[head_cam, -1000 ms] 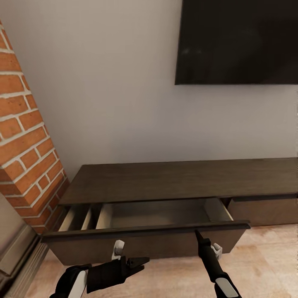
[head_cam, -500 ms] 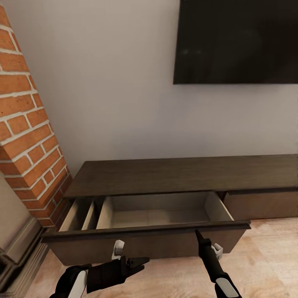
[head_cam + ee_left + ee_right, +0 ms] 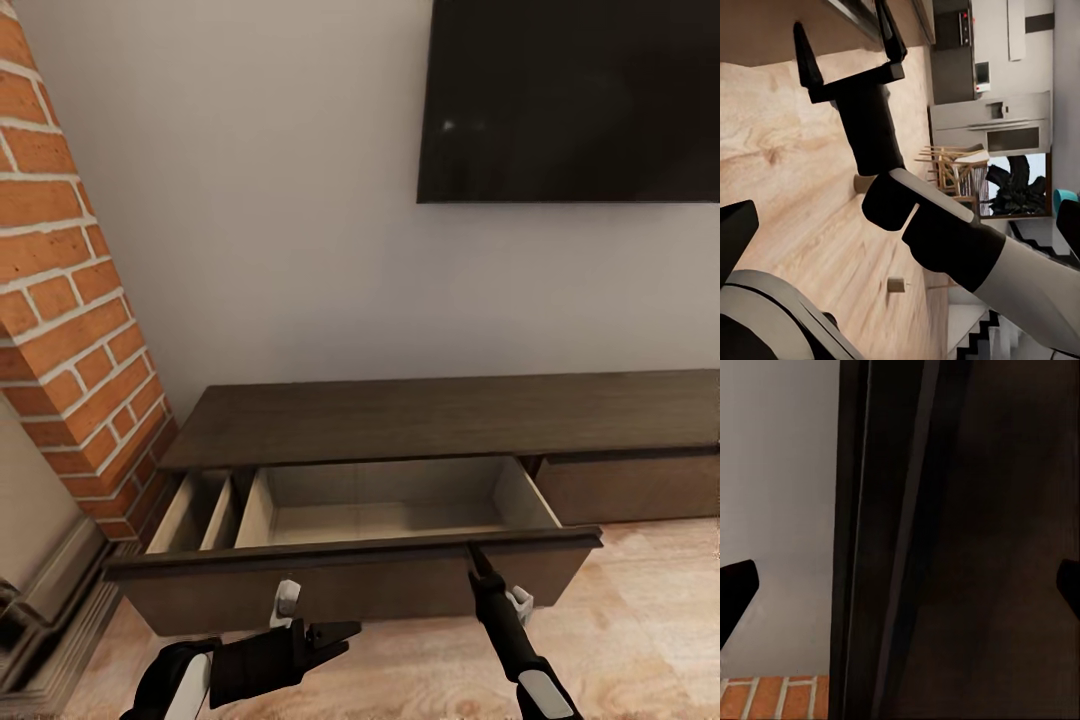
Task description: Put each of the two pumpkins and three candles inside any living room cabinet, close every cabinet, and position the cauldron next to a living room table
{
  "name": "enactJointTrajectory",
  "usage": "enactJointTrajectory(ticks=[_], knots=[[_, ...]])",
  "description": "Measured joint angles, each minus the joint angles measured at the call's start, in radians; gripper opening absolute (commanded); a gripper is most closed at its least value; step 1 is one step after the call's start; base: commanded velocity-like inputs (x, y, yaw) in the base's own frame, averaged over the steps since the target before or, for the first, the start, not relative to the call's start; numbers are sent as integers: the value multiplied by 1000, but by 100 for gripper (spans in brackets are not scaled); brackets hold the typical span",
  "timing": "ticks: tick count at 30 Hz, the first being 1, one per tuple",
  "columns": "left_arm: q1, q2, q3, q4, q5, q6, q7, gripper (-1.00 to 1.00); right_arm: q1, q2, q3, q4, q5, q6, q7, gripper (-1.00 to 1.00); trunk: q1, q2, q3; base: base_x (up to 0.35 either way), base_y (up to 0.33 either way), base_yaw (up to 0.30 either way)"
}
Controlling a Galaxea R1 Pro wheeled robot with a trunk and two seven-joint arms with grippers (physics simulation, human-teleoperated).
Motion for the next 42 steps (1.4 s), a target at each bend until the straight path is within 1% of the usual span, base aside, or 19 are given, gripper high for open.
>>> enactJointTrajectory(ticks=[11, 19, 21, 22, 24, 25, 26, 28, 30, 31, 32, 34, 36, 37, 39, 40, 42], knots=[[0, 0, 0, 0, 0, 1, -1, 100, 0, 0, 0, 0, 0, 1, 0, 100, 0, 0, 0, -137, 0, 0], [0, 1, 0, 0, 1, 2, 6, 100, 0, -1, 5, 0, 5, 13, -12, 100, 0, 0, 0, -317, 0, 0], [0, 1, 1, 0, 1, 3, 6, 100, 0, 0, 8, 1, 7, 23, -37, 100, 0, 0, 0, -340, 0, 0], [0, 1, 2, 0, 1, 4, 5, 100, 0, 0, 9, 1, 8, 28, -65, 100, 0, 0, 0, -341, 0, 0], [0, 2, 3, 0, 2, 8, 5, 100, 0, 1, 11, 4, 8, 37, -145, 100, 0, 0, 0, -341, 0, 0], [0, 2, 3, 0, 2, 8, 5, 100, 0, 1, 11, 4, 8, 40, -162, 100, 0, 0, 0, -327, 0, 0], [0, 2, 4, 0, 2, 9, 6, 100, 0, 0, 12, 5, 6, 52, -195, 100, 0, 0, 0, -253, 0, 0], [0, 3, 4, 0, 0, 11, 7, 100, 4, -3, 13, 5, 6, 94, -218, 100, 0, 0, 0, -133, 0, 0], [0, 6, 9, 0, -1, 14, 7, 100, 11, -8, 14, 3, 11, 176, -227, 100, 0, 0, 0, -54, 0, 0], [0, 8, 11, -1, -1, 15, 7, 100, 12, -19, 14, 1, 12, 230, -230, 100, 0, 0, 0, -27, 0, 0], [0, 11, 13, -1, -2, 16, 7, 100, 12, -39, 15, -1, 13, 287, -231, 100, 0, 0, 0, -17, 0, 0], [0, 28, 24, -1, -1, 18, 9, 100, 15, -95, 17, -4, 18, 404, -235, 100, -1, 0, 4, -9, 0, 0], [0, 53, 34, -1, -1, 20, 9, 100, 30, -150, 23, -6, 40, 498, -234, 100, -2, 1, 11, -4, 0, 0], [0, 67, 37, 3, -2, 20, 9, 100, 41, -172, 32, -7, 65, 529, -232, 100, -2, 1, 15, -2, 0, 0], [0, 89, 40, 16, -4, 20, 12, 100, 66, -205, 44, -9, 117, 563, -226, 100, -3, 1, 23, -1, 0, 0], [0, 97, 40, 22, -5, 19, 16, 100, 77, -217, 47, -9, 132, 571, -223, 100, -3, 2, 27, 0, 0, 0], [0, 108, 42, 32, -6, 18, 28, 100, 97, -231, 52, -10, 152, 580, -199, 100, -4, 2, 35, 0, 0, 0]])
